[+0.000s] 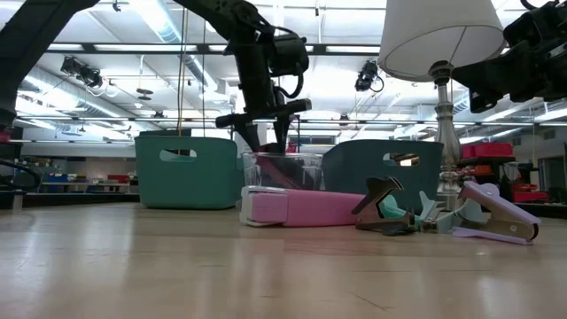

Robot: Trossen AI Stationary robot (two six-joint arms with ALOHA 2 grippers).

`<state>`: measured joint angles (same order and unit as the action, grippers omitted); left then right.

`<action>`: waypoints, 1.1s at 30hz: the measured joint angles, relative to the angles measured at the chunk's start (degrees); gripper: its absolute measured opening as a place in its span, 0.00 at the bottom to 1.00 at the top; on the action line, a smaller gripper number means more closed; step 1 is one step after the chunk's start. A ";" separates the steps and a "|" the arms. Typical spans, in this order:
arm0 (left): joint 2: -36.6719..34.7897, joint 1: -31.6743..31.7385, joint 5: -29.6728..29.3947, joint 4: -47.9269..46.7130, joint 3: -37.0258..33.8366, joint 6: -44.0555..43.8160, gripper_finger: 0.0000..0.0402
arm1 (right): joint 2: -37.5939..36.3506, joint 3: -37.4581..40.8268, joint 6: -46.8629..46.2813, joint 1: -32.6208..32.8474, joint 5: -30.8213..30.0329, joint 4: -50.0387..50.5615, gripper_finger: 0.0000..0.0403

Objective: Pick and place Stapler, Stapler remover, tape
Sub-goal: Put the red stapler into the transparent bin, then put the pink stapler into the transparent bin

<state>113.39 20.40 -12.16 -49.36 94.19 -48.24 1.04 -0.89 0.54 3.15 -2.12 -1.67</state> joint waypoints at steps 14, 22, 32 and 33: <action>0.02 -0.07 -1.34 0.03 0.00 0.93 0.57 | 0.00 -0.01 0.00 -0.01 0.01 0.00 0.04; -0.03 -0.07 -3.43 0.23 0.09 1.13 0.72 | 0.00 0.00 0.00 0.01 0.01 0.00 0.04; -0.85 -0.44 -3.28 0.17 0.09 2.42 0.77 | 0.00 -0.02 0.00 -0.01 0.01 0.02 0.04; -1.34 -0.59 -3.26 0.21 0.09 3.23 0.77 | 0.00 -0.02 0.00 0.01 0.01 0.02 0.04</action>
<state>112.05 19.81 -15.42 -49.16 94.28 -45.01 1.04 -0.90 0.54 3.16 -2.11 -1.65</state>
